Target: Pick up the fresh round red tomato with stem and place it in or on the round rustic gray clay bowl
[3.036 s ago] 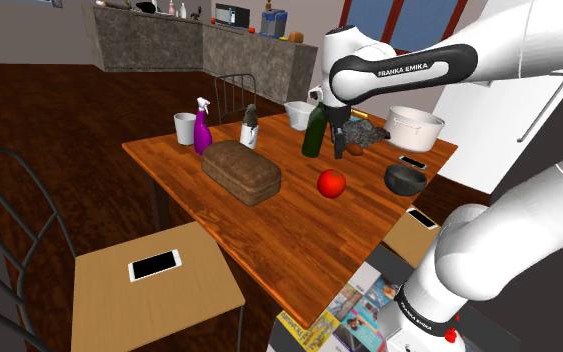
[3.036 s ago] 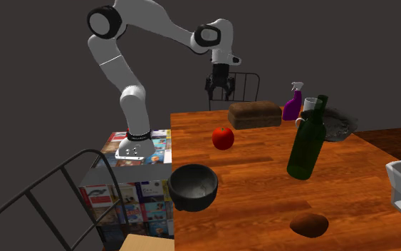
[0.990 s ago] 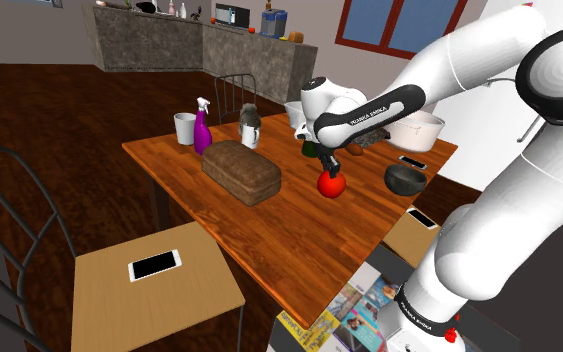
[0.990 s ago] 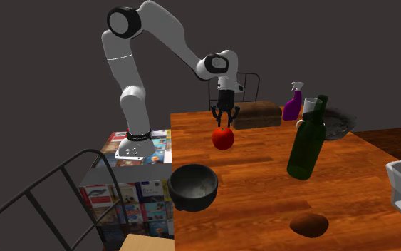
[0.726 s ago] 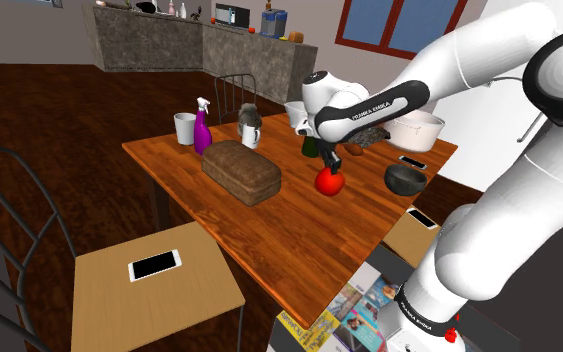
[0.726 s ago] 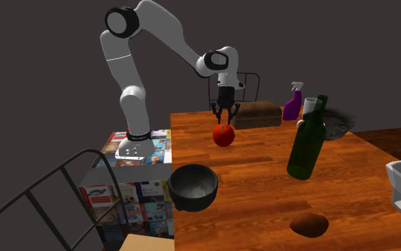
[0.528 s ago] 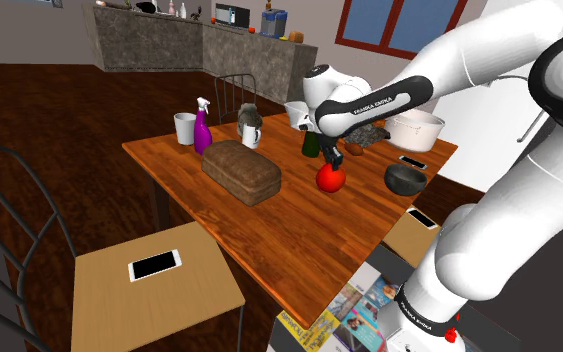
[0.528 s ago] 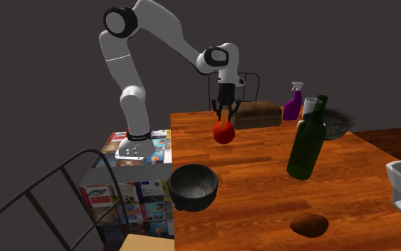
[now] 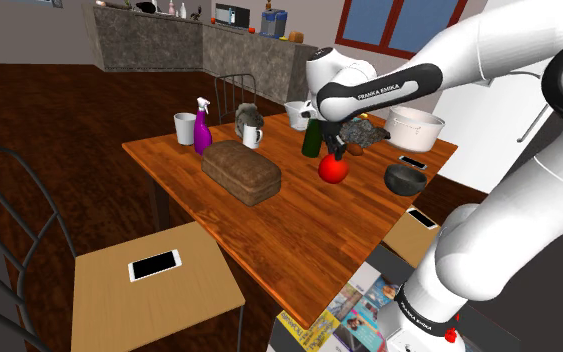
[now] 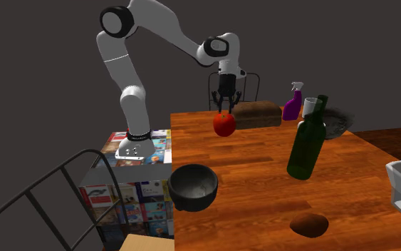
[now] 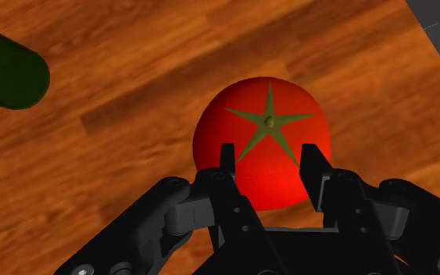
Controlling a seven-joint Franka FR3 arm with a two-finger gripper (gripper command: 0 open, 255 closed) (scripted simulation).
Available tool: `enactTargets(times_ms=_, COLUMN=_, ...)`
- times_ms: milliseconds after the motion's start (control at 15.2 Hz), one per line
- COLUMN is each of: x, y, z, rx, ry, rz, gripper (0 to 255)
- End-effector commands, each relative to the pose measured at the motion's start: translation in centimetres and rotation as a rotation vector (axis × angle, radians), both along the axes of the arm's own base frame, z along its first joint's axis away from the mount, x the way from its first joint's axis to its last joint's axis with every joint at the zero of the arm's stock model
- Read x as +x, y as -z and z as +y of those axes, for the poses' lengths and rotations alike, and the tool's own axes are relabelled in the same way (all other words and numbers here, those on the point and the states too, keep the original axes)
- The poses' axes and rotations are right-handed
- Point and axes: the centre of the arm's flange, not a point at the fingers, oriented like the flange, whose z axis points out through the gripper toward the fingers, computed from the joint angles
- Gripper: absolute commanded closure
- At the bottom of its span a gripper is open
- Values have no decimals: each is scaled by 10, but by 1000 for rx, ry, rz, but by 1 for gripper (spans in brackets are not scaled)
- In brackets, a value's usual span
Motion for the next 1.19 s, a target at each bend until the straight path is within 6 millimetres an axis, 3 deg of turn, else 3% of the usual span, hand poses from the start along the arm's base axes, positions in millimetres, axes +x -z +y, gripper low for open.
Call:
enactTargets(times_ms=0, x=-1, y=-12, z=-1, rx=0, ry=0, rz=0, gripper=255)
enactTargets(times_ms=1122, x=-1, y=-99, z=-1, rx=0, ry=0, rz=0, gripper=255)
